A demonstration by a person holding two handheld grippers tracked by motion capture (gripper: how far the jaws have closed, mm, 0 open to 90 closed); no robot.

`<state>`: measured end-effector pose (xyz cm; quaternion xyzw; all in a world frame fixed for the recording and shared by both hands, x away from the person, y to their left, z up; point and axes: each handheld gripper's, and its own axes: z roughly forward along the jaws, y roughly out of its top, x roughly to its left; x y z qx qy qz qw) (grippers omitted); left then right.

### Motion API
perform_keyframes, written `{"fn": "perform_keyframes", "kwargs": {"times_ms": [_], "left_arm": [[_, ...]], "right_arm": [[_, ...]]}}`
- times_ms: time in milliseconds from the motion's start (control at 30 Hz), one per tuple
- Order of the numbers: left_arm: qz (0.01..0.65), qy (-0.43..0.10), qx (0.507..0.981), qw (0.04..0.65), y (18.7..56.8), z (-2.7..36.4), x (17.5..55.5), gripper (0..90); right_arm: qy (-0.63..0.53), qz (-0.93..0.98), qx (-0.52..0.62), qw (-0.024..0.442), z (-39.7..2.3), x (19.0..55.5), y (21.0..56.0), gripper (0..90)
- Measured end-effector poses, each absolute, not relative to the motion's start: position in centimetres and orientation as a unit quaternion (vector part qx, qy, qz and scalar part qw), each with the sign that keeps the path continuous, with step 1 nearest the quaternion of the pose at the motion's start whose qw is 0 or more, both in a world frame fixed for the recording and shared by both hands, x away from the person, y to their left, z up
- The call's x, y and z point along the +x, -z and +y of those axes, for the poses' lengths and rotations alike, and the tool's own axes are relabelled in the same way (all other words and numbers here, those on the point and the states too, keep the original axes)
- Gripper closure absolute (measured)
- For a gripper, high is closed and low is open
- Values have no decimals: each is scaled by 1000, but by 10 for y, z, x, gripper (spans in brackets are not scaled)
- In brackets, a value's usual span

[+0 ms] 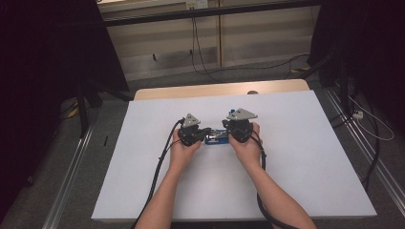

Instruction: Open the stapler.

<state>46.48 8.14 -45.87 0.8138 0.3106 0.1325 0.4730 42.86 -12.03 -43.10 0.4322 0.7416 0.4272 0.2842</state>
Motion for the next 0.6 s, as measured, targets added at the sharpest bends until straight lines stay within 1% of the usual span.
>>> {"fn": "perform_keyframes", "kwargs": {"times_ms": [233,367,600], "left_arm": [[312,-133,813,472,459,81,464,900],[313,-131,813,473,459,82,464,900],[313,-131,813,473,459,81,464,900]], "right_arm": [[-410,741,444,293,-132,429,430,900],[-416,734,454,287,-142,427,432,900],[-406,737,455,290,-147,426,435,900]]}}
